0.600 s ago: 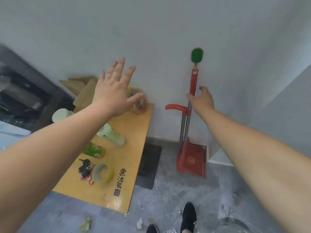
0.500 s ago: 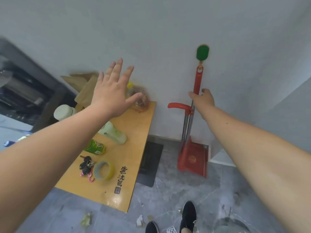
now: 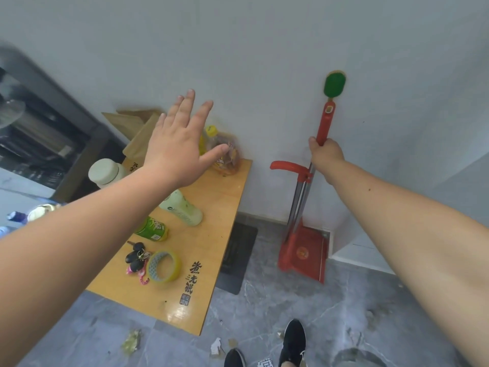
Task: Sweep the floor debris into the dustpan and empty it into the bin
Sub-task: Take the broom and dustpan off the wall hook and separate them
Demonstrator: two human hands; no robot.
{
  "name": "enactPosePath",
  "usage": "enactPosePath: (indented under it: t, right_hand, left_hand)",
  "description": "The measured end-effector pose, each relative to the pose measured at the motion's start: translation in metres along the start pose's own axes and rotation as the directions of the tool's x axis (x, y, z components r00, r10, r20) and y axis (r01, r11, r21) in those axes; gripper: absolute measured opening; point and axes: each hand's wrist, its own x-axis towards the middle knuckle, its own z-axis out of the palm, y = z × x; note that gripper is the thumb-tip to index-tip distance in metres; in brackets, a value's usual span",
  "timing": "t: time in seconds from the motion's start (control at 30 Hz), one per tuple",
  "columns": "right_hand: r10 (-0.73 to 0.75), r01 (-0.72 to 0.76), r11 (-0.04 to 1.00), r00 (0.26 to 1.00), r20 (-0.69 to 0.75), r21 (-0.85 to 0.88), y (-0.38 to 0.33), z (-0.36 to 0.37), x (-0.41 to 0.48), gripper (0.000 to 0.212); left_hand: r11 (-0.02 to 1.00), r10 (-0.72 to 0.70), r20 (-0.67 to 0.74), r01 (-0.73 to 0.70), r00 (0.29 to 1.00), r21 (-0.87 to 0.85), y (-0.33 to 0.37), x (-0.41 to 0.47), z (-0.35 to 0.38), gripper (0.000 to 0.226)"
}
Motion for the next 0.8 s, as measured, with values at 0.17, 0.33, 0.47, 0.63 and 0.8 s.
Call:
enactPosePath:
  t: [0.17,0.33,0.47,0.63,0.8]
  right_hand:
    - [-0.040,0.041,0.998,0.999,0.036,-0.039,-0.001,-0.007,-0.006,0.054]
    - [-0.074,0.077,0.996,0.995,0.066,-0.049,0.003,-0.013,-0.013,0.053]
    - [-0.127,0.129,0.990,0.990,0.054,-0.052,0.002,-0.013,-0.029,0.052]
    - [-0.216,0.219,0.972,0.976,0.041,-0.081,-0.013,-0.014,-0.063,0.045]
    - [-0.278,0.285,0.955,0.956,0.092,-0.086,-0.025,-0.015,-0.099,0.045]
  left_hand:
    - [0.999,0.024,-0.007,-0.024,1.000,-0.027,0.005,-0.005,0.000,0.090]
    - [0.998,-0.006,0.012,0.006,1.000,-0.061,0.009,-0.007,0.001,0.089]
    - [0.997,0.031,0.016,-0.030,0.999,-0.069,0.012,-0.011,0.002,0.088]
    - [0.998,0.055,0.142,-0.049,0.988,-0.041,0.024,-0.015,0.010,0.075]
    - [0.970,0.087,0.342,-0.001,0.936,-0.244,0.043,-0.027,0.018,0.061]
